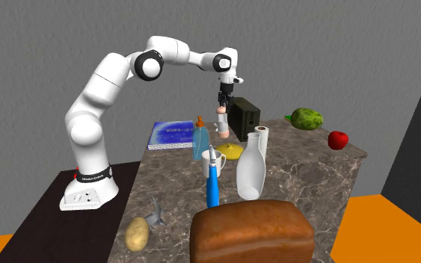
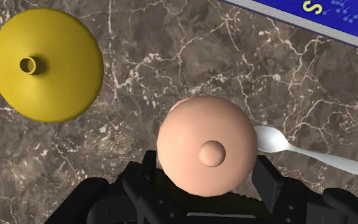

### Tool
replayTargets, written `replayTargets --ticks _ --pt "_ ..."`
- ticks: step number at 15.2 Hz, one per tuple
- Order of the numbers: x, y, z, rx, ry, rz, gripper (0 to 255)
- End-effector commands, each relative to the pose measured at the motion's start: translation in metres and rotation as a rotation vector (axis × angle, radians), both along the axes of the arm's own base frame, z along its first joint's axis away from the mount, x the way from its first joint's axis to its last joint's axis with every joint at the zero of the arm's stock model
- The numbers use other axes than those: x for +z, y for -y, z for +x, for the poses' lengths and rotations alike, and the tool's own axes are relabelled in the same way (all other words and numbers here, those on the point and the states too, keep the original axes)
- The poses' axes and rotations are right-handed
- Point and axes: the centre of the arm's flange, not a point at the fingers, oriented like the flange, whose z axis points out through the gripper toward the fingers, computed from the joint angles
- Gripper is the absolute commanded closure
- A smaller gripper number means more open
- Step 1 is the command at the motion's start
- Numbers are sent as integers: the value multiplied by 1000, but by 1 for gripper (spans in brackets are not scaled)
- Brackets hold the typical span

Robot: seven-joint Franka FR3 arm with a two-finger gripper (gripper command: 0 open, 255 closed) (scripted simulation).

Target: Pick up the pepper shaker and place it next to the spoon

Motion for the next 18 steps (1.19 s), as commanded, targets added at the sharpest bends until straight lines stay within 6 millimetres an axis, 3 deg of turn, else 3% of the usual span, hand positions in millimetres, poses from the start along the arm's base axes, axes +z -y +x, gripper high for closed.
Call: replayTargets --ticks 1,9,10,15,18 --pt "-12 0 0 0 1 0 255" --pt "-12 0 0 0 1 0 255" --pt "-12 0 0 0 1 0 0" --pt "-12 0 0 0 1 0 0" --pt "28 -1 3 0 1 0 0"
